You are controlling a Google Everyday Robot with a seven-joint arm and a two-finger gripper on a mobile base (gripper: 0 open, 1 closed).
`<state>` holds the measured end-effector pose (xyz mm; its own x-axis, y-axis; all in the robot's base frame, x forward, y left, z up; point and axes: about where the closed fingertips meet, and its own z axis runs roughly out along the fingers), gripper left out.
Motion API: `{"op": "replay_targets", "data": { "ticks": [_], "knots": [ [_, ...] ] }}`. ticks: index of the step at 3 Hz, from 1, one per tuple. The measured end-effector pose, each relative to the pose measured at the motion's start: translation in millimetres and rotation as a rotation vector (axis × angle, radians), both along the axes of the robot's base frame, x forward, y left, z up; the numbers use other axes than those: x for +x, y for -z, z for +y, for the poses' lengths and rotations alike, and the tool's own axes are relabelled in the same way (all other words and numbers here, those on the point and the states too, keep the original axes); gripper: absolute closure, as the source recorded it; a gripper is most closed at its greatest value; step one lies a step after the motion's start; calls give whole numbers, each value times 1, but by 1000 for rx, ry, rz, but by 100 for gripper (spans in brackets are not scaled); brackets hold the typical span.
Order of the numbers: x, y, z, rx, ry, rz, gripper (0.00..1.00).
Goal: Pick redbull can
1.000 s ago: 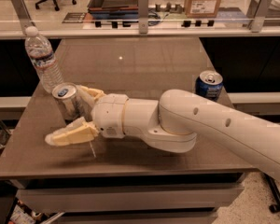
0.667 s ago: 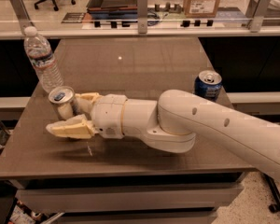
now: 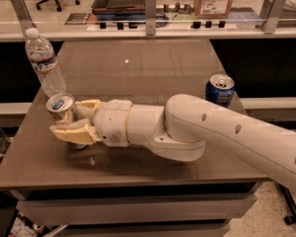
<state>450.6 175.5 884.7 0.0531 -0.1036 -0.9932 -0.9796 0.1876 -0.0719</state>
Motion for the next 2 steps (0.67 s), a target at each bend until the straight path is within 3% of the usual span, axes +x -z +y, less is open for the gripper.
{"op": "replay_targets", "data": {
  "ticks": [1,2],
  "knots": [
    [-1,-1,2,-1,-3,-2,100],
    [-1,-4,3,0,-9,-5,100]
  ]
}}
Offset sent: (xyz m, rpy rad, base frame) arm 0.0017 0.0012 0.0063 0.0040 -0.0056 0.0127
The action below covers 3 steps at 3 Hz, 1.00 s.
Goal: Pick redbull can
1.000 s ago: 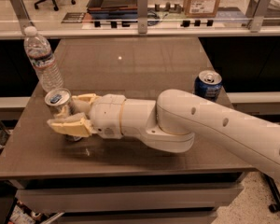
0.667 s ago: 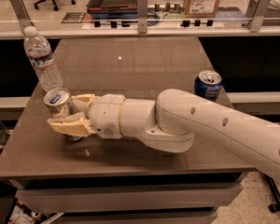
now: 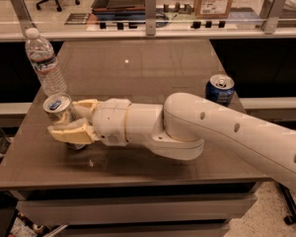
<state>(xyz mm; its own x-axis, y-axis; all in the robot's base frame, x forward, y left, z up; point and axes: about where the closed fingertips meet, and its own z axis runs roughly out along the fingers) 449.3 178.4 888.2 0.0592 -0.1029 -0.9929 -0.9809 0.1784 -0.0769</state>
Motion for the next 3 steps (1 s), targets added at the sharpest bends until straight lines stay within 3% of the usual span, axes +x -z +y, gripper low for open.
{"op": "replay_targets", "data": {
  "ticks": [2,3],
  "knots": [
    [8,-48,-1,53,-68,-69,100],
    [11,-80,-1,41,-86,-126,100]
  ]
}}
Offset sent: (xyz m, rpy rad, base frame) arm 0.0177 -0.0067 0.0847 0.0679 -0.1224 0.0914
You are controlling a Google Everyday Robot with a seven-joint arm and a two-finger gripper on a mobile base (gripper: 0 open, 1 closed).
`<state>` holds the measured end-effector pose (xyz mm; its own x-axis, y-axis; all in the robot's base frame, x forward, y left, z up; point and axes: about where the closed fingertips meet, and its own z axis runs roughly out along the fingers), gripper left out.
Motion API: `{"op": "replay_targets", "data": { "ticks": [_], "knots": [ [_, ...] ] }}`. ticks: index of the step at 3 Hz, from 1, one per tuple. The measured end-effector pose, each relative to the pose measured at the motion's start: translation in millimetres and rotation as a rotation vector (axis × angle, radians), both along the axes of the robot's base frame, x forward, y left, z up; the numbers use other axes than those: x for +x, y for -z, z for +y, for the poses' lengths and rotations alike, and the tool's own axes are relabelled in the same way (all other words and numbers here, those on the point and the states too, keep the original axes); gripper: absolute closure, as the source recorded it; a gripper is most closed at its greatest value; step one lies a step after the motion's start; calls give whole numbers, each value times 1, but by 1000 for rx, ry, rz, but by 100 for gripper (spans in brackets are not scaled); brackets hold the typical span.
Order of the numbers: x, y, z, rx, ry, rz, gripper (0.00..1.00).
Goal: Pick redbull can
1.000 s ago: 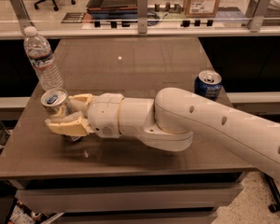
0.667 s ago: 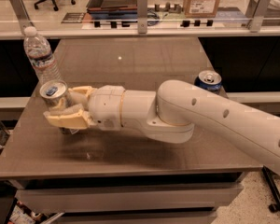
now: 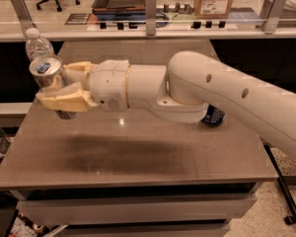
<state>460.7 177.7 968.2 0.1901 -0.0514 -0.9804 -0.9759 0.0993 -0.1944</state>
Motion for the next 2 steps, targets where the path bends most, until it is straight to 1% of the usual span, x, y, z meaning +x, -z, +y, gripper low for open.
{"op": "replay_targets", "data": {
  "ticks": [1,2],
  "knots": [
    [3,-37,-3,-4,-6,-79,100],
    [2,-37,-3,-4,-6,-79,100]
  ]
}}
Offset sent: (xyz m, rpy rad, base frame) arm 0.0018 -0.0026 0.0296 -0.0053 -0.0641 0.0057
